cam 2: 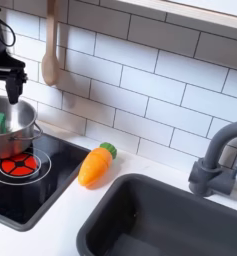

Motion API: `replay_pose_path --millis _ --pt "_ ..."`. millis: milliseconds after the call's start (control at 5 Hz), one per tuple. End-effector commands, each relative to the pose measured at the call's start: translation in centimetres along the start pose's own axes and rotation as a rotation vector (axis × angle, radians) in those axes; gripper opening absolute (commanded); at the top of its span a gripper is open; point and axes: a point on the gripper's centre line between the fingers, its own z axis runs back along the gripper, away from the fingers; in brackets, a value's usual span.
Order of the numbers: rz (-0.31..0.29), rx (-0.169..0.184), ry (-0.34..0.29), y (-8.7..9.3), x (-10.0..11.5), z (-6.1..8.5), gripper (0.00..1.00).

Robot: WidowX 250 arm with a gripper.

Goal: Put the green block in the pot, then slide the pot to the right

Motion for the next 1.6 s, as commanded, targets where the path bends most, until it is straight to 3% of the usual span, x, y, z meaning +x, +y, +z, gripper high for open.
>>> replay_pose_path --millis 0,600,800,1200,1400 --pt "-0.011 0.004 0.013 0.1 -0.1 -0.5 1.00" --pt "-0.028 0.021 0.063 0.6 -0.6 -2.8 1.00" --pt "-0.029 0.021 0.077 -0.1 -0.7 -3.4 1.00" --pt "-0.035 0.026 0.098 -0.4 -1.1 -4.1 1.00" --pt "-0.032 0.031 0.100 0.5 -1.3 -3.9 1.00"
